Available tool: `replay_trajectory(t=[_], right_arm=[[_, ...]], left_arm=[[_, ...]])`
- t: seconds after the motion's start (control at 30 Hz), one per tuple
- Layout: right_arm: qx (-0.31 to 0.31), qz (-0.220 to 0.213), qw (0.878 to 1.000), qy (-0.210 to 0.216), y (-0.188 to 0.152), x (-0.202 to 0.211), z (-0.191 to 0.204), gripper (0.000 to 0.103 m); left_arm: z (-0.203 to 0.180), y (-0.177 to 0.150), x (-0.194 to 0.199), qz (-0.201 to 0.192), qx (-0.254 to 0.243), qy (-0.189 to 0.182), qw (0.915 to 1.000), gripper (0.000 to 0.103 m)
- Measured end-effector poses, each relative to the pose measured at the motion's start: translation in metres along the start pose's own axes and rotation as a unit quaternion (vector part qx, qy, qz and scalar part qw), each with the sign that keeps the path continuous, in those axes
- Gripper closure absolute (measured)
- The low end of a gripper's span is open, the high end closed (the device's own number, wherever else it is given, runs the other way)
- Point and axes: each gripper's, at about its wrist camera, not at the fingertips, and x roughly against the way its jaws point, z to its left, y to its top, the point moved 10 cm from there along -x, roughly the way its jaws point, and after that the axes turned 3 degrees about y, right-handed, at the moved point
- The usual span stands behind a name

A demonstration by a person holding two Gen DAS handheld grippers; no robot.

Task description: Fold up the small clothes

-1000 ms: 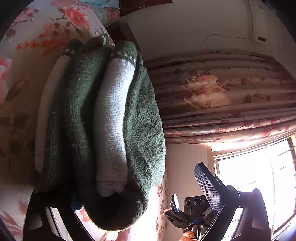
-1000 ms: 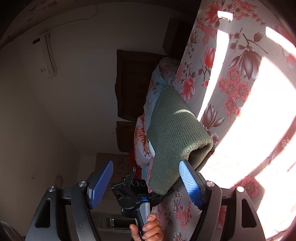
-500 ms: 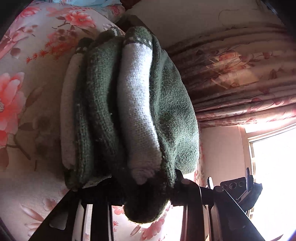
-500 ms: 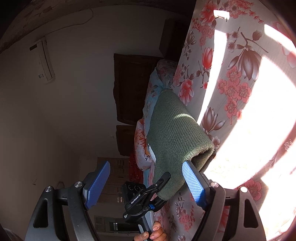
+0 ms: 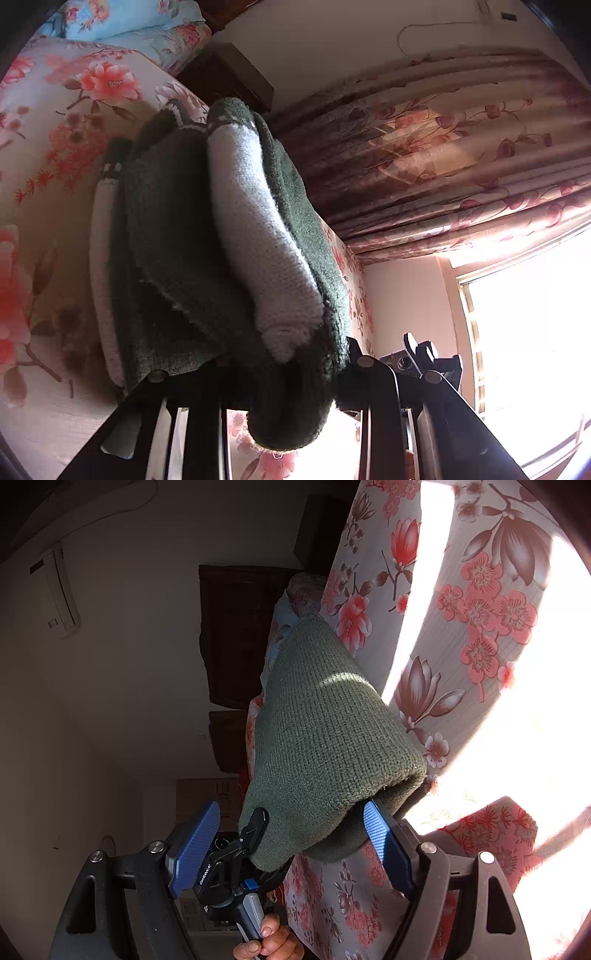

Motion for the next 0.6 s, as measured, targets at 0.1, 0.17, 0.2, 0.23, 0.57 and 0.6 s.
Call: replay_trajectory(t=[0.1, 0.17, 0.2, 0.23, 0.57, 0.6], right_arm=[[-0.027, 0.036, 0.999, 0.025, -0.008, -0.026, 0.0, 0.02], [-0.014, 0.08, 0.997, 0.01, -0.023, -0.043, 0.003, 0.02], [-0.003, 0.098, 0.995, 0.012, -0.029, -0.047, 0.009, 0.02], [0.01, 0.107, 0.994, 0.012, -0.032, -0.048, 0.016, 0.02], [0.078, 0.228, 0.97, -0.029, -0.064, -0.045, 0.062, 0.02], [0.09, 0.217, 0.972, -0.02, -0.061, -0.042, 0.074, 0.02]], left_arm=[[0.019, -0.004, 0.005, -0.003, 0.023, -0.008, 0.9997, 0.103], [0.027, -0.006, 0.005, -0.009, 0.036, -0.02, 0.9991, 0.103], [0.029, -0.008, 0.006, -0.011, 0.04, -0.023, 0.9989, 0.103], [0.03, -0.009, 0.006, -0.01, 0.039, -0.025, 0.9989, 0.103], [0.028, -0.012, 0.01, -0.007, 0.027, -0.027, 0.9992, 0.103], [0.028, -0.011, 0.01, -0.008, 0.024, -0.025, 0.9994, 0.103]])
